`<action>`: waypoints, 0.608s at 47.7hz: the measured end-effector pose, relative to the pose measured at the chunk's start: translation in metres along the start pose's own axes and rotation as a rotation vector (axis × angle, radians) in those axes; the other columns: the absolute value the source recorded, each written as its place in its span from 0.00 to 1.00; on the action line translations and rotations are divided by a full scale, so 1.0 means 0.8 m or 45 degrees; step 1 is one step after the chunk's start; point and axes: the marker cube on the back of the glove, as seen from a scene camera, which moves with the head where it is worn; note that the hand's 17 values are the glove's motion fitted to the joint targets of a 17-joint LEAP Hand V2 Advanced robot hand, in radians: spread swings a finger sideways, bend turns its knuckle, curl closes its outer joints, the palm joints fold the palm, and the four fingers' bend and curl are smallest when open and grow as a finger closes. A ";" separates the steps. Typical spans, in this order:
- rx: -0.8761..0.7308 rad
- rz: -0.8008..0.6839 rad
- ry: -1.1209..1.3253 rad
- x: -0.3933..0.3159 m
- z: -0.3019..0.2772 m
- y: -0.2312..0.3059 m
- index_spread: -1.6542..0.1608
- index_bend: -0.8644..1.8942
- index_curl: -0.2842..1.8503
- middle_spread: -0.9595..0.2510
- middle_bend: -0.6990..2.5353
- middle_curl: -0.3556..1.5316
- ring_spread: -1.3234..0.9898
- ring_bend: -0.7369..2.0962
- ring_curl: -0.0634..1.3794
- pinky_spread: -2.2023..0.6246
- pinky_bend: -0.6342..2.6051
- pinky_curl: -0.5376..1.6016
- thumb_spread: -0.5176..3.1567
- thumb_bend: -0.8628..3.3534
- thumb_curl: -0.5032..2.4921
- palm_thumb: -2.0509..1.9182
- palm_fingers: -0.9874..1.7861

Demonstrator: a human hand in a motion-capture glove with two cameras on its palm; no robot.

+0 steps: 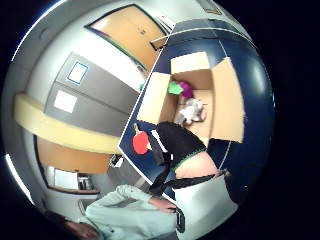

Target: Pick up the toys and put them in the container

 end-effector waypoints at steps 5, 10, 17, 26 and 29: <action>-0.012 0.198 -0.040 0.014 -0.051 0.044 0.82 0.34 0.20 0.84 0.25 0.36 0.57 0.32 0.24 0.80 0.49 0.43 0.48 0.20 0.33 0.54 0.23; -0.004 0.264 0.081 0.087 -0.074 0.091 0.82 0.34 0.21 0.84 0.25 0.35 0.58 0.31 0.23 0.80 0.48 0.42 0.49 0.20 0.32 0.55 0.24; -0.013 0.358 0.177 0.172 -0.086 0.177 0.82 0.34 0.21 0.84 0.25 0.34 0.58 0.31 0.22 0.80 0.48 0.42 0.50 0.20 0.31 0.55 0.25; -0.249 0.579 0.168 0.249 -0.036 0.310 0.81 0.34 0.21 0.84 0.26 0.33 0.59 0.31 0.21 0.81 0.47 0.42 0.50 0.20 0.30 0.55 0.25; -0.359 0.659 0.206 0.283 -0.010 0.342 0.81 0.34 0.21 0.84 0.26 0.33 0.59 0.31 0.20 0.81 0.47 0.41 0.50 0.20 0.30 0.54 0.25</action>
